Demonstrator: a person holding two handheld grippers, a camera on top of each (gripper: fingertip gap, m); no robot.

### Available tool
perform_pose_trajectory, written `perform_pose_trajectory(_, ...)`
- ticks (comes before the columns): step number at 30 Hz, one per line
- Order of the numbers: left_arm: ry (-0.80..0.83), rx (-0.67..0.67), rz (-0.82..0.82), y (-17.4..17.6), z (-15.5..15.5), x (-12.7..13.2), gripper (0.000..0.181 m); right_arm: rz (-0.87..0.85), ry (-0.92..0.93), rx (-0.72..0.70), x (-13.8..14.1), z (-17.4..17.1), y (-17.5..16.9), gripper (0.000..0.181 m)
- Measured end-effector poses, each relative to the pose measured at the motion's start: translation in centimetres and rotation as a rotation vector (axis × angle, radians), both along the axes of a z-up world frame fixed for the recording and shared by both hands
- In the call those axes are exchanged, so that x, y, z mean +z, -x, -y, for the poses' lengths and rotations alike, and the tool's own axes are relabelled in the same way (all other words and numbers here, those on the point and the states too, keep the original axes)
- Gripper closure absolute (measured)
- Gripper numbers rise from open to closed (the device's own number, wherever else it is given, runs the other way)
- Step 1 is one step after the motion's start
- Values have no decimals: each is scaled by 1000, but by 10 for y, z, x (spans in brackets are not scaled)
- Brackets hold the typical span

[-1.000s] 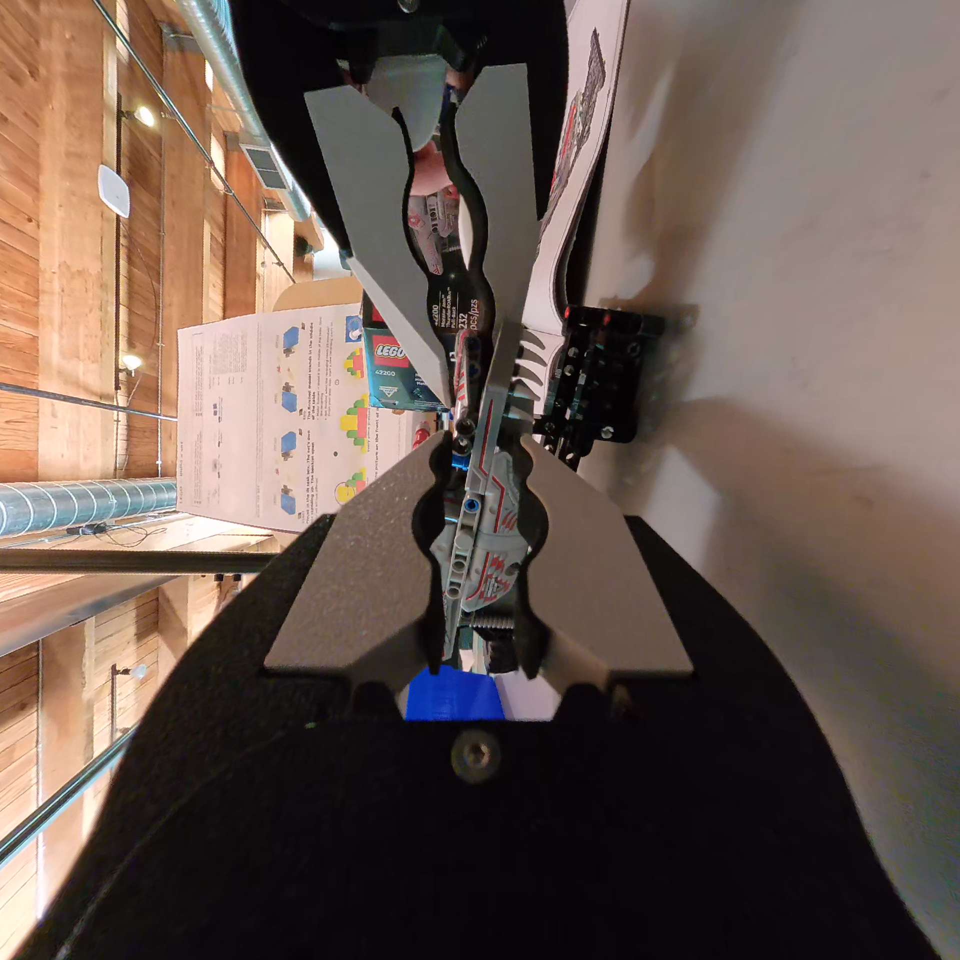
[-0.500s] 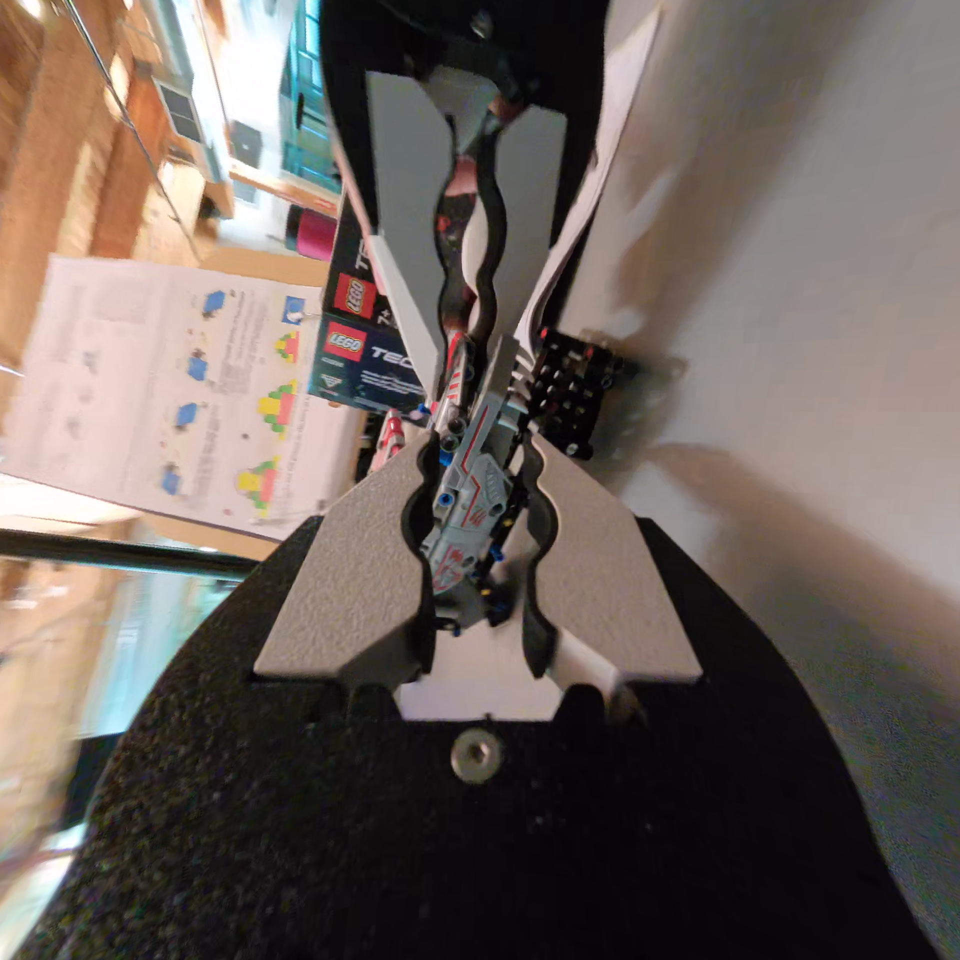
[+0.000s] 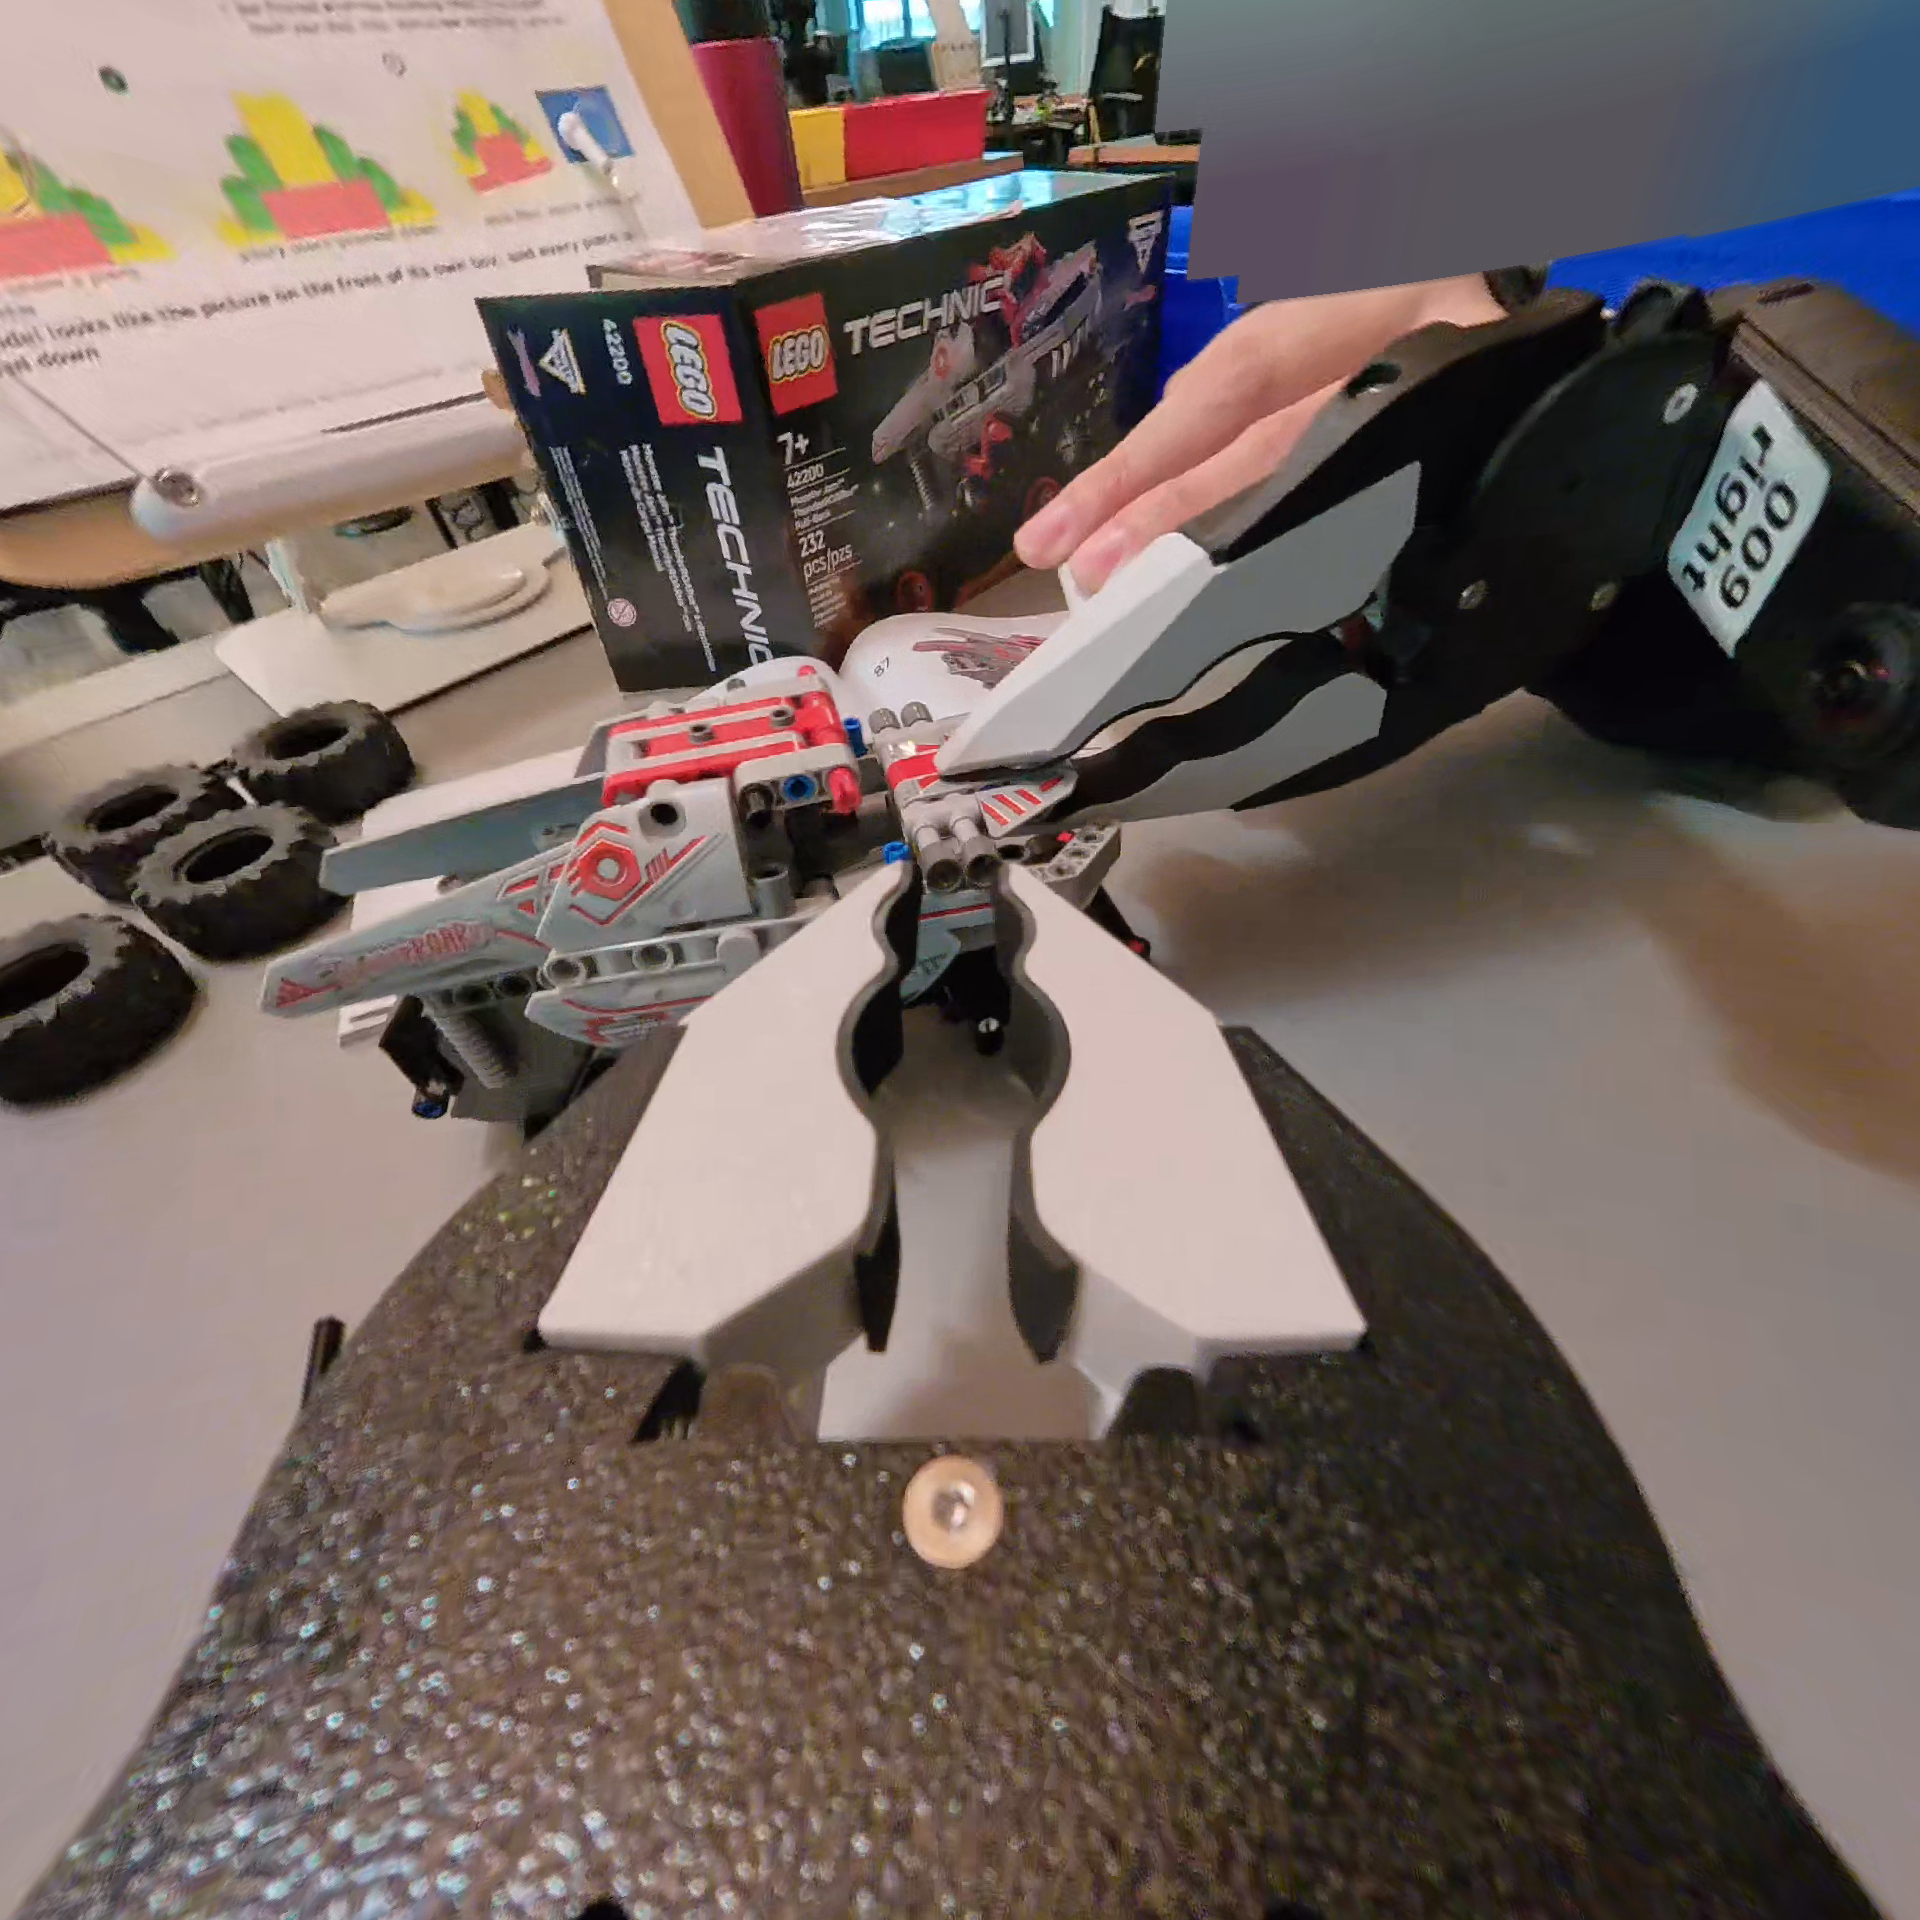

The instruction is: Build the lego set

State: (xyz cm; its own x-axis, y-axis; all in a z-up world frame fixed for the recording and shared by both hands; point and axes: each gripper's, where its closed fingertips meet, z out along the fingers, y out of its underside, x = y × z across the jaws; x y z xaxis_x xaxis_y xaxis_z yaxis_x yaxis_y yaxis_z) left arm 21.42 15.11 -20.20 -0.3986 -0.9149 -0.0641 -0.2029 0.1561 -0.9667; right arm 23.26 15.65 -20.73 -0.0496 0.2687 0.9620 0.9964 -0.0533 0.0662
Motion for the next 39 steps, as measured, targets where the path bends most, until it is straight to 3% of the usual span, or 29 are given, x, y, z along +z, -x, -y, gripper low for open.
perform_pose_trajectory(9, -109, 105, 31, -1, -2, -2, 175, -31, -13, -25, -1, -3, 0, 171)
perform_pose_trajectory(12, -78, 120, 32, -1, -3, 0, 176, -20, -19, -34, 0, -4, 0, 171)
perform_pose_trajectory(39, -99, 132, 3, -3, -5, -6, 176, 89, -44, -50, -5, -11, -2, 171)
